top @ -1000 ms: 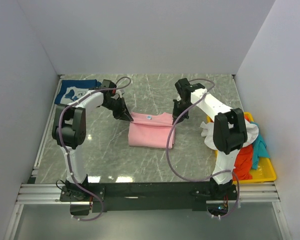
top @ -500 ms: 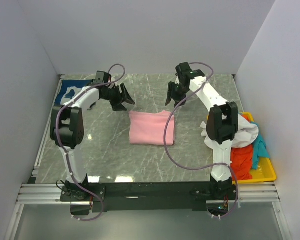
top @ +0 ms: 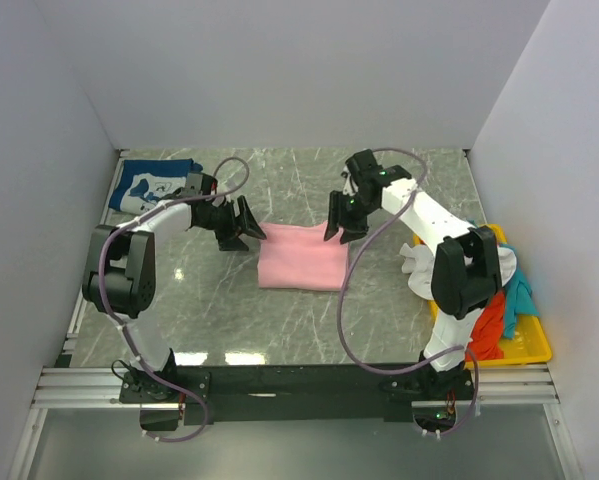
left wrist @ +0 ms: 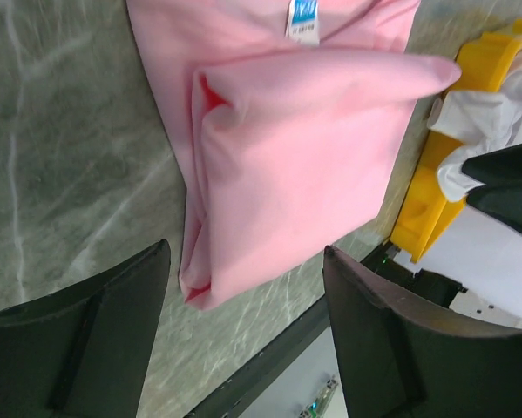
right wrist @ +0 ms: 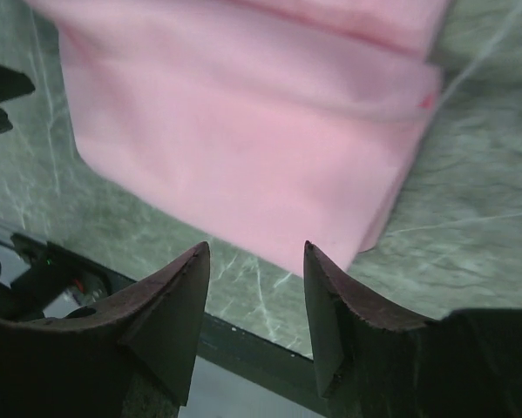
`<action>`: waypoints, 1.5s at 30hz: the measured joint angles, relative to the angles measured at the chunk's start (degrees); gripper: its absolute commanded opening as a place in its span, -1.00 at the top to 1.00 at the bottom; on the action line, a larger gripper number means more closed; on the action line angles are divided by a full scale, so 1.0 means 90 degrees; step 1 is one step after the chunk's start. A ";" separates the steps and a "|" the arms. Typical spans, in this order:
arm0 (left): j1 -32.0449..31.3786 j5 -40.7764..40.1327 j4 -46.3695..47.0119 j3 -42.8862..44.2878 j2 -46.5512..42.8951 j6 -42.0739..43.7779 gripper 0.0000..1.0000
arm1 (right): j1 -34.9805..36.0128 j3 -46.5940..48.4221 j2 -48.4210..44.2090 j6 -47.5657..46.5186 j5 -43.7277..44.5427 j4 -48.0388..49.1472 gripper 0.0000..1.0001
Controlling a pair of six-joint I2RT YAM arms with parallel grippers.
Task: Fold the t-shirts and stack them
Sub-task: Neatly place the folded tshirt to the corner
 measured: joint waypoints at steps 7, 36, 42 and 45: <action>0.0000 0.0452 0.0427 -0.0704 -0.0095 0.0255 -0.55 | 0.0563 -0.0391 0.0306 0.0155 -0.0257 0.0141 -0.10; -0.0369 0.0913 0.2446 -0.1549 0.0359 -0.0053 -0.62 | 0.0542 -0.0607 0.1314 0.0238 -0.0214 0.0464 -0.10; -0.0644 0.0860 0.2943 -0.1540 0.0537 -0.0355 -0.46 | 0.0542 -0.0607 0.1360 0.0238 -0.0226 0.0491 -0.09; -0.0741 0.0789 0.3067 -0.1501 0.0631 -0.0454 -0.22 | 0.0542 -0.0607 0.1372 0.0238 -0.0245 0.0505 -0.09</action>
